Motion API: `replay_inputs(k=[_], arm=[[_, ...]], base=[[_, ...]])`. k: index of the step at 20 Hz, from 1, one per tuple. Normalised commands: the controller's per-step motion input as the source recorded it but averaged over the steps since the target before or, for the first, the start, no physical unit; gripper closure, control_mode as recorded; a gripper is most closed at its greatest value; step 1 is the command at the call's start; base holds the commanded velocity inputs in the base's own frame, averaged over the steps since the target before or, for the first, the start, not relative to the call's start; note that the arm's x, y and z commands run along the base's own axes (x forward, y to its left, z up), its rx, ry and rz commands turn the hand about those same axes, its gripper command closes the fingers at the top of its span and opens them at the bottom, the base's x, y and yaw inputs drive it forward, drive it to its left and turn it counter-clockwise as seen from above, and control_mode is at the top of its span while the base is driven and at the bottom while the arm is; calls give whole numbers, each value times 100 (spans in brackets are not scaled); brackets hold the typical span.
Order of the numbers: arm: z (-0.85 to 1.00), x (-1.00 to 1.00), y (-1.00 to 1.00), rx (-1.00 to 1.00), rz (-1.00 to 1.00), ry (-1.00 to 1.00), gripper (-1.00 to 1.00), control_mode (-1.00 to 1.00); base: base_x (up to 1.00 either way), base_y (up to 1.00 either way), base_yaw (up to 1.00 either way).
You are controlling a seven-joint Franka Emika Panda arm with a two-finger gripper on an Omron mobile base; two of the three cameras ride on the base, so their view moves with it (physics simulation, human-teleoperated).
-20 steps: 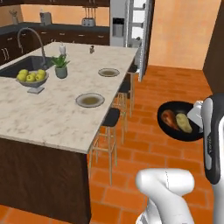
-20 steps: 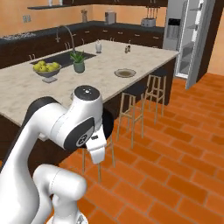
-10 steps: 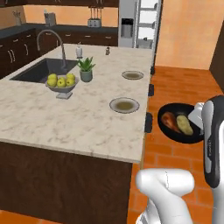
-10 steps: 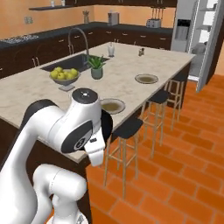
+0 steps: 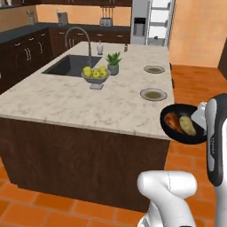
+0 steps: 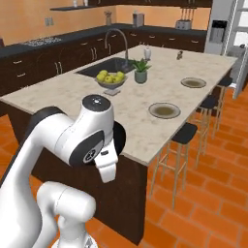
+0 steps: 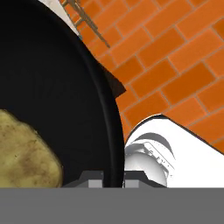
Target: Pick the chicken drumstick and potato from their plates and place them in the bowl. Then put the bowl in the fridge.
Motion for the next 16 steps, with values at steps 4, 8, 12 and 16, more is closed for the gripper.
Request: replay_inputs(k=[4, 8, 12, 16], arm=[[0, 0, 0, 0, 0, 0, 100, 100], [0, 0, 0, 0, 0, 0, 100, 100], [0, 0, 0, 0, 0, 0, 100, 100], [0, 0, 0, 0, 0, 0, 100, 100]], base=[[-17, 100, -6], [41, 100, -7], [75, 100, -5], [98, 100, -9]])
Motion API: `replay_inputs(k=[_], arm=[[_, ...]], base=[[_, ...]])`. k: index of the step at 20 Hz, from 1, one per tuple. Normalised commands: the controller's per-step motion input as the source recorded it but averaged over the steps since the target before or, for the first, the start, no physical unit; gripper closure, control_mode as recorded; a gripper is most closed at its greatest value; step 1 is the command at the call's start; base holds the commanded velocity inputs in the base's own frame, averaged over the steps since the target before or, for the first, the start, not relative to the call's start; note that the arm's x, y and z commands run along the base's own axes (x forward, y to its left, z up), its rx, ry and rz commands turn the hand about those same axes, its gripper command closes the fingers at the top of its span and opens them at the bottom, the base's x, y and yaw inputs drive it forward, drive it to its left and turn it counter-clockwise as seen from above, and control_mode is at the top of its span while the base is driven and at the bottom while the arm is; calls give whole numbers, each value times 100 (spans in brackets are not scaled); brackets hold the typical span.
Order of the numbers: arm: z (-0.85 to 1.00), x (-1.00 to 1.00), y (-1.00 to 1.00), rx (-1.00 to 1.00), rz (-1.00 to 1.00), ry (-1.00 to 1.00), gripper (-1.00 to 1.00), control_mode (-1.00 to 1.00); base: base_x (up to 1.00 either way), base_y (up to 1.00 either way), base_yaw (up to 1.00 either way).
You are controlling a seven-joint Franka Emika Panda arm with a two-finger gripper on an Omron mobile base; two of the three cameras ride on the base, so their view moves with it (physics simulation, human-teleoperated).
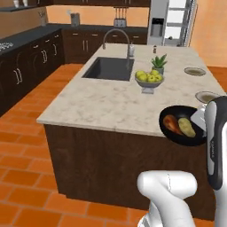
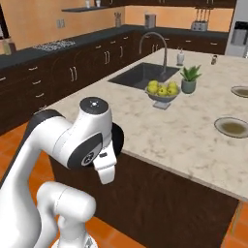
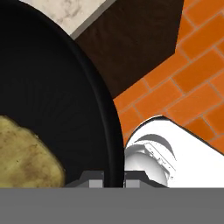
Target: Pick the chicken drumstick and potato from their plates and place them in the bowl. Then put the bowl in the fridge.
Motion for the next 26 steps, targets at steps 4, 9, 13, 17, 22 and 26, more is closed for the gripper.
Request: replay_inputs(k=[4, 9, 13, 17, 22, 26], arm=[[0, 0, 0, 0, 0, 0, 100, 100], [0, 0, 0, 0, 0, 0, 100, 100], [0, 0, 0, 0, 0, 0, 100, 100], [0, 0, 0, 0, 0, 0, 100, 100], [0, 0, 0, 0, 0, 0, 100, 100], [0, 0, 0, 0, 0, 0, 100, 100]], base=[[100, 100, -9], [65, 100, -7], [20, 100, -4], [10, 100, -3], [15, 100, -3], [69, 100, -12]])
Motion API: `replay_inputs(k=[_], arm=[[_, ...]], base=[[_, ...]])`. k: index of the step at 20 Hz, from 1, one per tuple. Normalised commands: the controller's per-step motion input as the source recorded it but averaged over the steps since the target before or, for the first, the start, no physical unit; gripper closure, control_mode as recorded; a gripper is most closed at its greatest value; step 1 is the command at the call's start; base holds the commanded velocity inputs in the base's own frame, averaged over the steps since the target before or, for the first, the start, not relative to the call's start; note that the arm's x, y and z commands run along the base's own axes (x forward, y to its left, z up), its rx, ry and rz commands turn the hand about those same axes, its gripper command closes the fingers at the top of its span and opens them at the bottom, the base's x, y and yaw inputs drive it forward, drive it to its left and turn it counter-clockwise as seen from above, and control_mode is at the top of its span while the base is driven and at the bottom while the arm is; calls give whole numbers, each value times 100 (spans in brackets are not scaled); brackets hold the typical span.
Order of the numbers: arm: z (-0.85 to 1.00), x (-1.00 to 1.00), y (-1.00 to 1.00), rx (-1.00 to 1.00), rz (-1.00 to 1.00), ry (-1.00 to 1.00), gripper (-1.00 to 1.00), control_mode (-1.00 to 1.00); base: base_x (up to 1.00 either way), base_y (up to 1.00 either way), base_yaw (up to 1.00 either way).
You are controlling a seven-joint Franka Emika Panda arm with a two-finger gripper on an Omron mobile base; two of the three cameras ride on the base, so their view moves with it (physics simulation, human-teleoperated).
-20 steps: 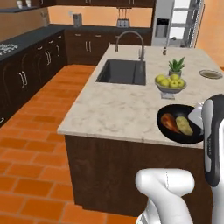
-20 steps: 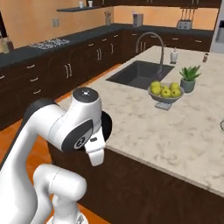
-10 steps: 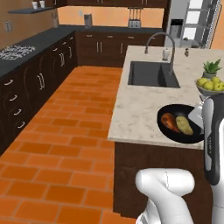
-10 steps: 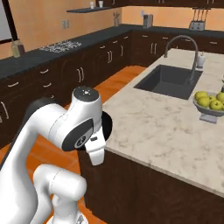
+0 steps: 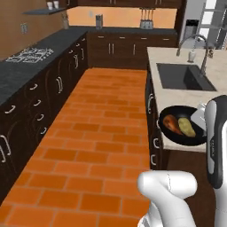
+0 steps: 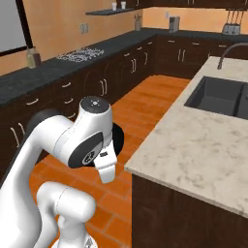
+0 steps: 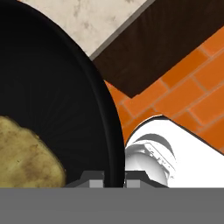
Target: Pick the chicken drumstick and potato from their plates and place them in the bowl. Then put the bowl in the fridge.
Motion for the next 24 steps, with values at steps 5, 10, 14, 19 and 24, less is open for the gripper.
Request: replay_inputs(k=[5, 10, 14, 19, 24], arm=[[0, 0, 0, 0, 0, 0, 100, 100], [0, 0, 0, 0, 0, 0, 100, 100], [0, 0, 0, 0, 0, 0, 100, 100], [0, 0, 0, 0, 0, 0, 100, 100], [0, 0, 0, 0, 0, 0, 100, 100]], base=[[85, 100, -20], [94, 100, -30], [98, 100, -39], [100, 87, -45], [100, 59, -33]])
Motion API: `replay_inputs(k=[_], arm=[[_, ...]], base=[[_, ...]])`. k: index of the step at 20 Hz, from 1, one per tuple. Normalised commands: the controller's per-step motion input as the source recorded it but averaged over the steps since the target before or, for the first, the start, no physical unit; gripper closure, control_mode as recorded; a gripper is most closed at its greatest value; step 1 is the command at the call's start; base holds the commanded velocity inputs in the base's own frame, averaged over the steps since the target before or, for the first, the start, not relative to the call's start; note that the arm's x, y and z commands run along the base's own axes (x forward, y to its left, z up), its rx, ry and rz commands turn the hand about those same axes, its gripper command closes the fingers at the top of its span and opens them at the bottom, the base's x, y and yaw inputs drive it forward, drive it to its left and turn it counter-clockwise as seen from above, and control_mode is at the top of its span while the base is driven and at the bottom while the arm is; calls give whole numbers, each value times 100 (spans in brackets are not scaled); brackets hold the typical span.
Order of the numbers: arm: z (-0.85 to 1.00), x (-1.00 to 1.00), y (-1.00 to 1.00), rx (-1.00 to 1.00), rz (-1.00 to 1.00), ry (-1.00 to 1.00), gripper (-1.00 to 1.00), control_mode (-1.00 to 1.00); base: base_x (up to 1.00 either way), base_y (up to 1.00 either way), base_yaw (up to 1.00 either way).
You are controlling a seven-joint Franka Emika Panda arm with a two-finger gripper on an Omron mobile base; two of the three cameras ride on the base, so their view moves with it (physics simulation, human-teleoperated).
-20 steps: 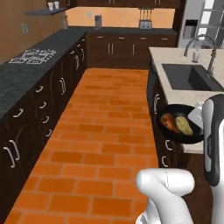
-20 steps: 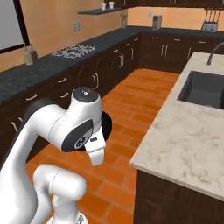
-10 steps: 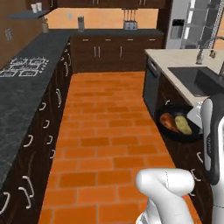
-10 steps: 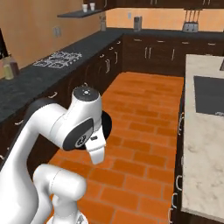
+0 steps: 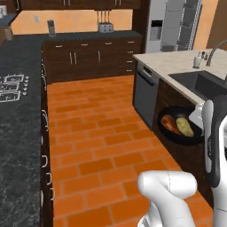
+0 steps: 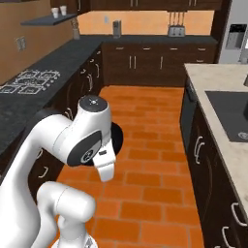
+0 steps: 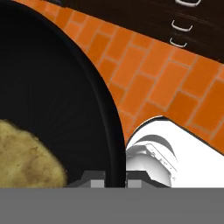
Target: Pick the chicken drumstick and potato from their plates and place them in the bowl. Then put the bowl in the fridge.
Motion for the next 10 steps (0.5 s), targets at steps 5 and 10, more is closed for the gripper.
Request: replay_inputs(k=[5, 10], arm=[[0, 0, 0, 0, 0, 0, 100, 100], [0, 0, 0, 0, 0, 0, 100, 100]], base=[[100, -11, -13], [100, -37, 0]])
